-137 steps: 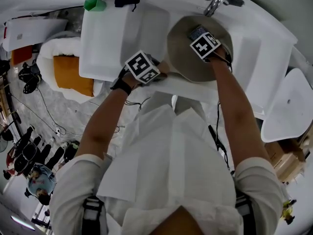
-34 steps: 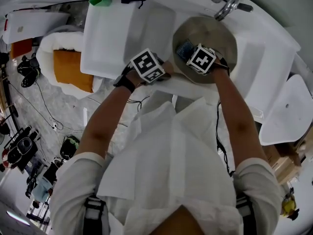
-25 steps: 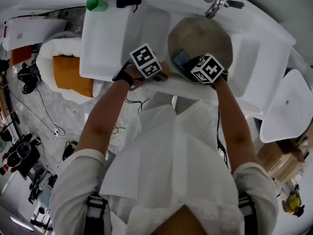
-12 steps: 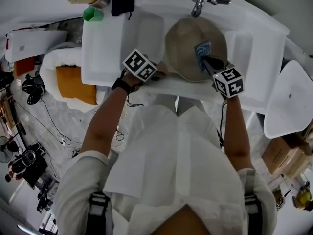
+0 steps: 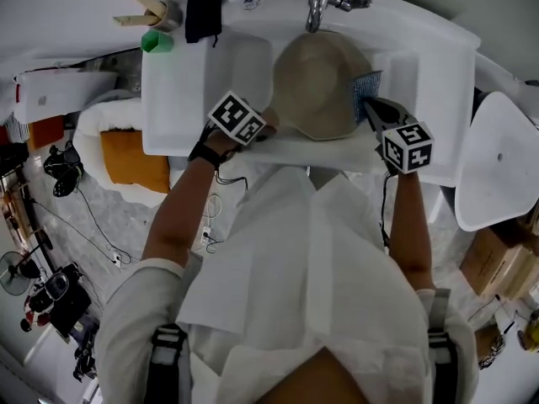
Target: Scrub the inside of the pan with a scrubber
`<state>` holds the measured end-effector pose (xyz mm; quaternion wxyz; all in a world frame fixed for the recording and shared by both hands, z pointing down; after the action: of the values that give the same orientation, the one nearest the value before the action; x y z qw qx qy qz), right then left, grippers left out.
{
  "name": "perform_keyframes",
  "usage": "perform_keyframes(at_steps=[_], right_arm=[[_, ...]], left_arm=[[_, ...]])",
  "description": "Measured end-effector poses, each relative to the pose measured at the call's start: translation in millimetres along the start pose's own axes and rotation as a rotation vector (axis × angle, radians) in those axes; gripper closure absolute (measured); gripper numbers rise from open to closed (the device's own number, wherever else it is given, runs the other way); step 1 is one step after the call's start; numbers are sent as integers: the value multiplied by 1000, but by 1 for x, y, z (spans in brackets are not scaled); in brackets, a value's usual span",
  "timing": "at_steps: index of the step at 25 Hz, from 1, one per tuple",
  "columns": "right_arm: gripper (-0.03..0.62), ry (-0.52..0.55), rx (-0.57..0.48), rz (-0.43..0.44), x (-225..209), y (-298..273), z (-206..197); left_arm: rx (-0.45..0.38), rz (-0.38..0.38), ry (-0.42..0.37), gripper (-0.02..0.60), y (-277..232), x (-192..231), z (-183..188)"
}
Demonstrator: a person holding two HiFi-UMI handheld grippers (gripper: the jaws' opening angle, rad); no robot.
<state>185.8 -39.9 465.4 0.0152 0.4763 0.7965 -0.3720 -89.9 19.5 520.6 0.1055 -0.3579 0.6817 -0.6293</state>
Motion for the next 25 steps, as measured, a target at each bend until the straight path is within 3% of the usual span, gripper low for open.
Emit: perform_keyframes(at_steps=[7,25], right_arm=[[577,-13,-29,-24,-4,18,-3],[577,4,-6,4,19,10,-2]], left_arm=[[-9,-45,112,373,2,1,-15],[-51,-84,177,370,-13,2,-35]])
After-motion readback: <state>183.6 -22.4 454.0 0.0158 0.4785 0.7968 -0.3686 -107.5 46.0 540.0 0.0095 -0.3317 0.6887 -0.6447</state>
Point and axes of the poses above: the fingertips, and each gripper's own axes: y backward along the fingers, x to its left, z out of its top, the point moved 6 cm from there along y, backward along the fingers, and after that the axes turned 13 degrees about z, right-handed, at the moved point
